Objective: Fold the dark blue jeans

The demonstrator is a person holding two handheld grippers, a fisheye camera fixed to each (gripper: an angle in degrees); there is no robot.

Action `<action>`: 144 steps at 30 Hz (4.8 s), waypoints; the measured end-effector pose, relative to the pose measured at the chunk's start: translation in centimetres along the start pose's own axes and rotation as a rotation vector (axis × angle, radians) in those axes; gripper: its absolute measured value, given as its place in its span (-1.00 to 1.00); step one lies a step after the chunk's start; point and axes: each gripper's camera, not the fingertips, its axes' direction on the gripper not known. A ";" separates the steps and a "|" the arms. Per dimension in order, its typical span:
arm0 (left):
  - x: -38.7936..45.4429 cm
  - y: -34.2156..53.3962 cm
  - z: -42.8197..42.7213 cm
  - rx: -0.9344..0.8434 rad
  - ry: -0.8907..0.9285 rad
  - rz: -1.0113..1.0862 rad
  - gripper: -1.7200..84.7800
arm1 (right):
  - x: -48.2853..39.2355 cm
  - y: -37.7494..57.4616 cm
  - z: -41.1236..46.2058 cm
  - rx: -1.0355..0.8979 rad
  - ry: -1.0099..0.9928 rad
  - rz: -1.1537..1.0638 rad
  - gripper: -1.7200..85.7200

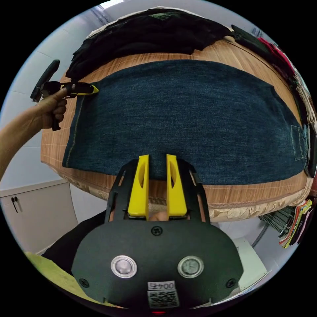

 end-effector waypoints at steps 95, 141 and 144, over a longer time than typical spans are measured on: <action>-17.6 1.0 -14.5 -0.043 -0.055 0.099 -0.78 | -15.5 22.6 -23.1 0.372 -0.387 0.460 -0.88; -21.7 -4.3 -11.3 -0.132 0.055 0.226 -0.96 | -20.8 20.1 -15.4 0.214 -0.283 0.560 -0.98; -20.7 -4.6 -11.9 -0.148 0.047 0.243 -0.96 | -20.3 20.4 -15.4 0.207 -0.294 0.569 -0.98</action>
